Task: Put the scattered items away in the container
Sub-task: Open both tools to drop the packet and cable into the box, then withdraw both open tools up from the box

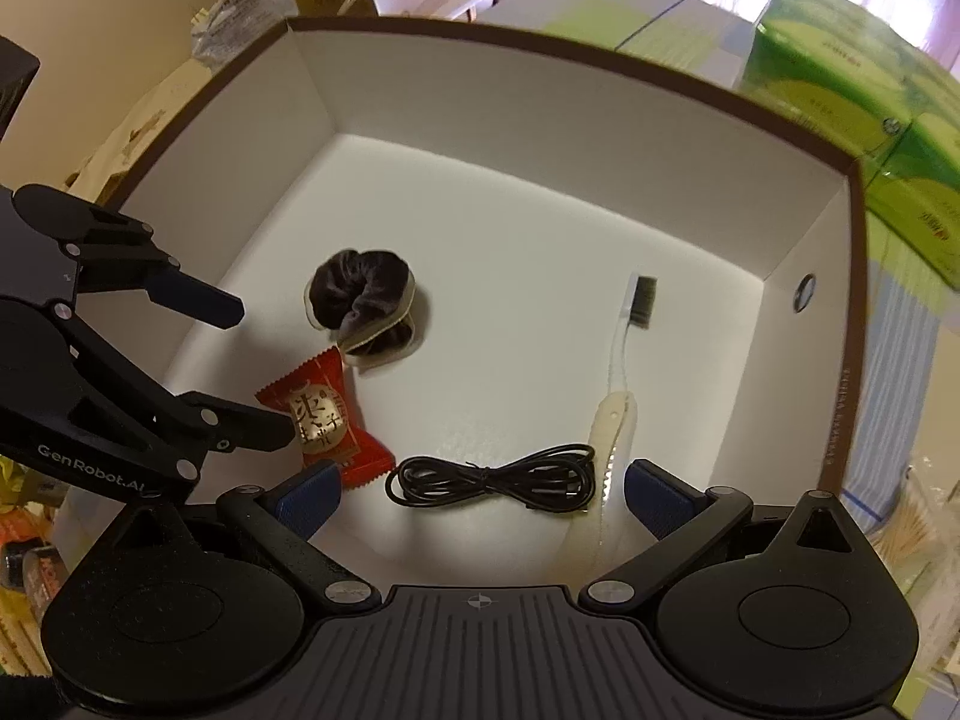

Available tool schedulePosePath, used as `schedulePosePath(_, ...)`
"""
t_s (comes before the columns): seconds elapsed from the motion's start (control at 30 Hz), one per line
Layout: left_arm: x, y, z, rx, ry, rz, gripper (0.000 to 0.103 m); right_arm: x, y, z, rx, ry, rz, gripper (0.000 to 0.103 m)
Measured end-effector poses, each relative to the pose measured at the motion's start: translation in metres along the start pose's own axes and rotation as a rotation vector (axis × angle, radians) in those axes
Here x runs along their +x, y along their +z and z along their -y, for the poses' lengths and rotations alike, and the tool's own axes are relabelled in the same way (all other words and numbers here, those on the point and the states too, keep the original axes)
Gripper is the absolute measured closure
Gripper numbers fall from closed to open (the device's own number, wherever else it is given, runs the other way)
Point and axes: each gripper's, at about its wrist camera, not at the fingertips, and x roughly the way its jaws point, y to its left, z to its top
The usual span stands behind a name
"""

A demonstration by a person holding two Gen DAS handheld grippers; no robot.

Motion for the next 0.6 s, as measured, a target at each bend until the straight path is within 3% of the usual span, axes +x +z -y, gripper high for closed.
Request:
schedulePosePath(0.07, -0.005, 0.0, 0.002, -0.002, 0.009, 0.012, 0.024, -0.005, -0.001, -0.002, -0.001, -0.001, 0.018, 0.0)
schedulePosePath(0.6, -0.054, -0.022, 0.031, -0.028, 0.134, 0.131, 0.014, -0.061, -0.033, -0.007, 0.006, -0.038, 0.166, 0.0)
